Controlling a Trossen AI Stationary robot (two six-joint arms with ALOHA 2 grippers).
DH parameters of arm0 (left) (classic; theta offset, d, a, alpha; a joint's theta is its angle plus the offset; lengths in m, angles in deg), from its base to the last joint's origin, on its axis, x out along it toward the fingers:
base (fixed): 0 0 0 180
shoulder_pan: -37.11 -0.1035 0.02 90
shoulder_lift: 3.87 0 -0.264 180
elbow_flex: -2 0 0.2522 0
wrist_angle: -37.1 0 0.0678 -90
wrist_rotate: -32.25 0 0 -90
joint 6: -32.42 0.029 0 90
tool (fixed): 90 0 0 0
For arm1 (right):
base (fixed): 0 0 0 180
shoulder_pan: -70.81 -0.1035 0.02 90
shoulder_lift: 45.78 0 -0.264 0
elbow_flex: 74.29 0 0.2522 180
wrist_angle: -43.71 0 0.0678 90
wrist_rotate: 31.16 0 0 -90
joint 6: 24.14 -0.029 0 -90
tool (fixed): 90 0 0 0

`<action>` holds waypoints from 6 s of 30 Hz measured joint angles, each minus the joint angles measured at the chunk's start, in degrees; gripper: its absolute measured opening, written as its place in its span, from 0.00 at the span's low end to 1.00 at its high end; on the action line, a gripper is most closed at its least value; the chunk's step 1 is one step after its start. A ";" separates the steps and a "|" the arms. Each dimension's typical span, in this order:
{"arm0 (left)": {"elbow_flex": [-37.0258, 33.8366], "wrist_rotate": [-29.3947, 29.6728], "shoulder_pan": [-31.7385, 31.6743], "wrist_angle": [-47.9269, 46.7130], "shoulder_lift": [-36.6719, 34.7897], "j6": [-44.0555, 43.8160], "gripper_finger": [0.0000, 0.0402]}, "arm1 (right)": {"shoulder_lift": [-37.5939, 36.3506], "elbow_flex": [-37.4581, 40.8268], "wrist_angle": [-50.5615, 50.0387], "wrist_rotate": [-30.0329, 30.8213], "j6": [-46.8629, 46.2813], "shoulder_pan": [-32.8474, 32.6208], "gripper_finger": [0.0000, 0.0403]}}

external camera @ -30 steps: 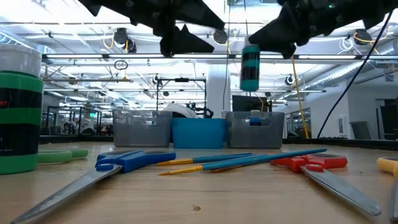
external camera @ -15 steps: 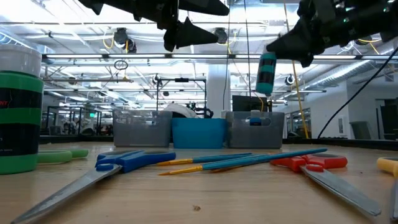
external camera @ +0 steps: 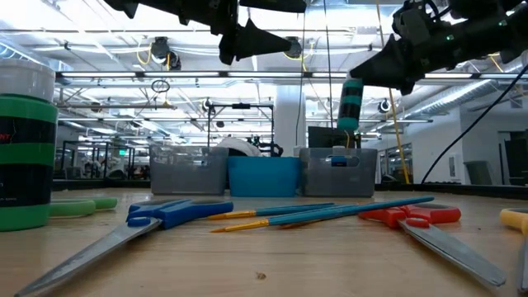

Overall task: Pick & Place Paint Supplies
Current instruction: Put the light blue coloring bottle into the right gray bin, then adjust the right gray bin slightly on the table, then put the green coloring bottle into the right gray bin

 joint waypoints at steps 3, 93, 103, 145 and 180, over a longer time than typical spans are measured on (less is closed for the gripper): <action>0.00 0.00 0.00 0.02 0.00 0.00 0.89 | 0.00 0.51 0.47 4.36 0.49 0.00 0.24; 0.00 0.00 -0.07 0.09 0.04 2.71 0.87 | 16.81 8.09 16.94 2.39 2.02 9.09 0.49; 0.00 -0.02 -0.05 0.09 0.04 2.73 0.87 | 11.97 8.09 16.85 2.38 3.78 6.65 0.51; 0.00 -0.07 -0.06 0.11 0.04 2.78 0.88 | 1.91 -0.59 -29.40 2.43 -12.77 10.84 0.01; 0.00 0.00 -0.05 0.11 0.04 2.71 0.87 | 6.44 -0.55 -25.36 -9.48 -9.76 13.83 0.00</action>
